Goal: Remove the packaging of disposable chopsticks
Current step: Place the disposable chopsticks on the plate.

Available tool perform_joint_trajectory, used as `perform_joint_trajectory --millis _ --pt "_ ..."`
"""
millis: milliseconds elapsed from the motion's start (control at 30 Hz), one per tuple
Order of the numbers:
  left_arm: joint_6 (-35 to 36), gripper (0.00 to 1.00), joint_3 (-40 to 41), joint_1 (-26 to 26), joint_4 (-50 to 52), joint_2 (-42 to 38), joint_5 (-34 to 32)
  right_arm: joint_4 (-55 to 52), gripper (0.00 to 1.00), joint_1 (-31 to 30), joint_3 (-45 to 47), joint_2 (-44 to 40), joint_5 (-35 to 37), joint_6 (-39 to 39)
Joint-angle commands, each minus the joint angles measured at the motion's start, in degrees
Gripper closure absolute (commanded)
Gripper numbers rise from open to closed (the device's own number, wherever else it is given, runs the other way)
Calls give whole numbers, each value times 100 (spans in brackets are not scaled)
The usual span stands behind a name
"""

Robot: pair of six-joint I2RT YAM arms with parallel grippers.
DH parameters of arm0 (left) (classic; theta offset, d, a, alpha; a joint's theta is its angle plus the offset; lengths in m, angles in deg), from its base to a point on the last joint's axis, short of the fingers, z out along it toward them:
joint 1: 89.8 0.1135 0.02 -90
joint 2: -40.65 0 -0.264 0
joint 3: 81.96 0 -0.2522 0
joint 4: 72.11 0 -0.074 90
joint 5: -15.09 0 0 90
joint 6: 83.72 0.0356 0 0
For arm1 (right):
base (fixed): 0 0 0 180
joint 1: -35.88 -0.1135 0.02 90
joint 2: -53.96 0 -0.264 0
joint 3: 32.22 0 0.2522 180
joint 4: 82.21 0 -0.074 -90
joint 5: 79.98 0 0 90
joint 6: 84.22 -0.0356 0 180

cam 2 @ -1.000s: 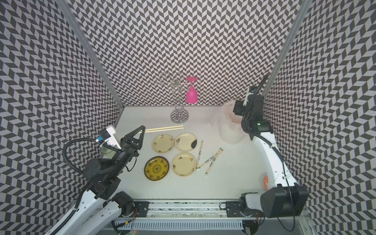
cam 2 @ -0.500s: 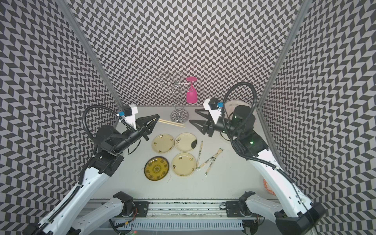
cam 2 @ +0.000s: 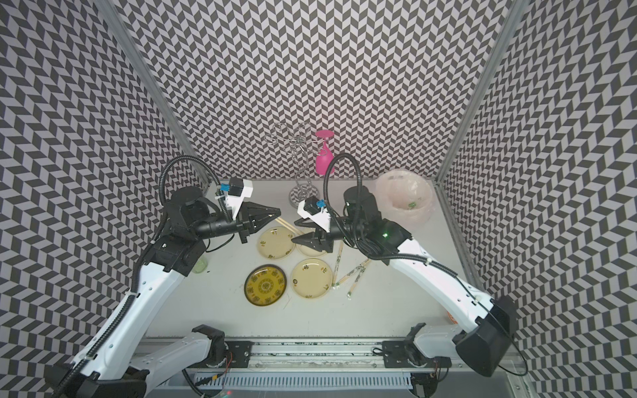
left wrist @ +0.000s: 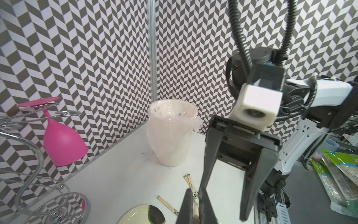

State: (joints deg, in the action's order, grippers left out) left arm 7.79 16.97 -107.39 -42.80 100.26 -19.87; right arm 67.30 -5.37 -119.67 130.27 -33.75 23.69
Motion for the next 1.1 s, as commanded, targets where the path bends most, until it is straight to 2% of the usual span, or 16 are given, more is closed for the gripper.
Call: perform_joint_trajectory --millis 0,200,467,600,667,833,867,933,1033,1067 --pt "245 100 -19 27 208 -105 409 -40 52 -171 -155 151 145 257" --pt "243 100 42 27 128 -171 504 -25 56 -260 -154 305 252 223" --pt "321 100 157 23 152 -223 299 34 71 -287 -165 357 186 151" --pt "331 100 185 29 169 -239 260 4 84 -286 -198 368 223 160" --pt "315 100 208 36 125 -274 223 1 100 -287 -207 390 203 149" --pt "189 100 337 45 -155 -477 -86 251 100 -280 -139 441 176 -185" --pt "119 94 402 54 -272 -562 -335 344 100 -280 -131 476 250 -349" --pt "-121 63 565 62 -565 -755 -1128 428 100 -266 -180 618 358 -606" --pt "-541 22 825 107 -908 -1119 -3056 489 100 -200 -287 965 517 -1039" --pt "-626 17 879 106 -945 -1227 -3764 536 100 -146 -311 1103 566 -1229"
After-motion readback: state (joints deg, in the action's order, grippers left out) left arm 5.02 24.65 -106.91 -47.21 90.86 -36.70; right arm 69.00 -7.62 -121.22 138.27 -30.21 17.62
